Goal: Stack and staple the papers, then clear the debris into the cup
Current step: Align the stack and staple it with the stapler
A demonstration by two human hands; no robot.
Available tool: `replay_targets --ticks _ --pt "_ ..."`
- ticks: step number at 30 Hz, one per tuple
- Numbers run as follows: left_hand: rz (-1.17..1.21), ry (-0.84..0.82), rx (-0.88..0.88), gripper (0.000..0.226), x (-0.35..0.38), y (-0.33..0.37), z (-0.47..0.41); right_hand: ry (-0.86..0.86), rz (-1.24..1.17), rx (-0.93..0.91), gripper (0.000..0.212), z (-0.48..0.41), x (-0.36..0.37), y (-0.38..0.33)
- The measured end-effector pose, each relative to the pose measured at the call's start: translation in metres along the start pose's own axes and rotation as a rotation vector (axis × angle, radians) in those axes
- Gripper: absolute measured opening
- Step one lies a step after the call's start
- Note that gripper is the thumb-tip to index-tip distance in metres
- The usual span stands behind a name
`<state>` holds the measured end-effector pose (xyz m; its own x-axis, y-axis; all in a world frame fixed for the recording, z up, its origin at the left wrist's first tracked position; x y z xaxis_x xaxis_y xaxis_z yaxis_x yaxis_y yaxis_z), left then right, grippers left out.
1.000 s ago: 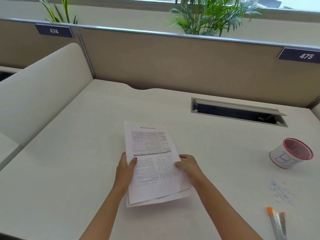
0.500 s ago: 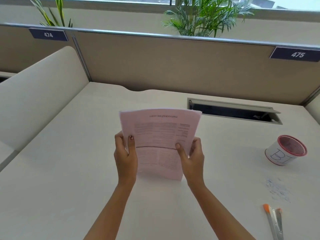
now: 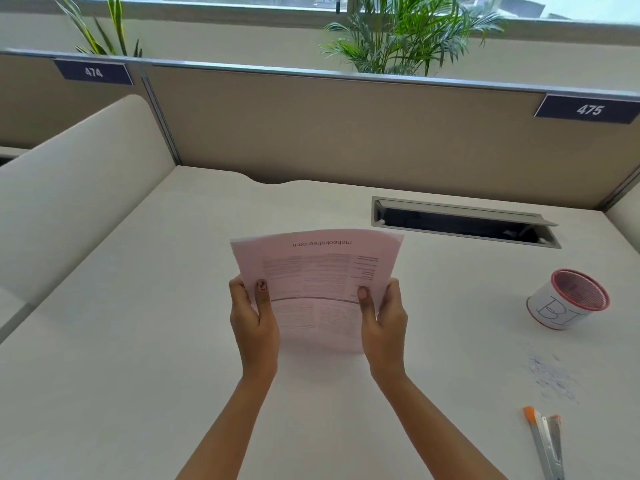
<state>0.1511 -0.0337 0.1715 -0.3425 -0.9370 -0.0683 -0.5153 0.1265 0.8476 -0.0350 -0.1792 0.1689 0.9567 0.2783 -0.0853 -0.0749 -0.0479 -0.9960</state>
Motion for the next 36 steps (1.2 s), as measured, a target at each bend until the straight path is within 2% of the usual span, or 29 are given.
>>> replay_targets --ticks 4,9,13,18,22,26,28,30,36 --pt "-0.005 -0.011 0.024 0.01 -0.002 0.006 0.003 0.008 -0.016 0.002 0.016 0.001 -0.002 -0.001" --pt "0.004 -0.007 -0.009 0.026 0.0 0.0 0.017 0.016 0.007 0.017 0.017 0.007 -0.002 0.012" --pt "-0.083 -0.039 -0.075 0.022 0.0 -0.017 0.028 0.032 0.063 0.014 0.024 0.01 -0.004 0.02" --pt "-0.114 -0.063 -0.013 0.009 0.003 -0.008 0.022 0.045 0.065 0.019 0.029 0.011 -0.009 0.018" --pt "-0.107 -0.08 -0.026 0.011 0.009 -0.012 0.023 0.065 0.085 0.031 0.017 0.008 -0.014 0.027" --pt "-0.119 -0.091 -0.02 0.014 0.014 -0.014 0.027 0.065 0.128 0.052 0.016 0.006 -0.016 0.035" --pt "-0.128 -0.078 -0.013 0.009 0.012 -0.012 0.025 0.07 0.125 0.069 0.014 0.006 -0.02 0.035" --pt "-0.144 -0.048 -0.024 0.015 0.008 -0.013 0.022 0.067 0.125 0.087 0.012 0.005 -0.025 0.039" --pt "-0.058 0.078 -0.16 0.01 -0.004 -0.022 0.014 0.054 0.109 0.195 0.02 0.007 -0.043 0.063"
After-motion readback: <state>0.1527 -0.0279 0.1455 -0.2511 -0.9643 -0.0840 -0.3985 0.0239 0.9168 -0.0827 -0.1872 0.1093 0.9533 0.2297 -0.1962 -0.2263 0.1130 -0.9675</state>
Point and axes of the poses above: each hand's wrist, its own z-axis away from the middle knuckle, its own x-axis out of the palm, y = z × x, the point moved 10 cm from there along -z, towards the middle knuckle, and after that the axes turned 14 degrees about x, right-handed, at the moved point
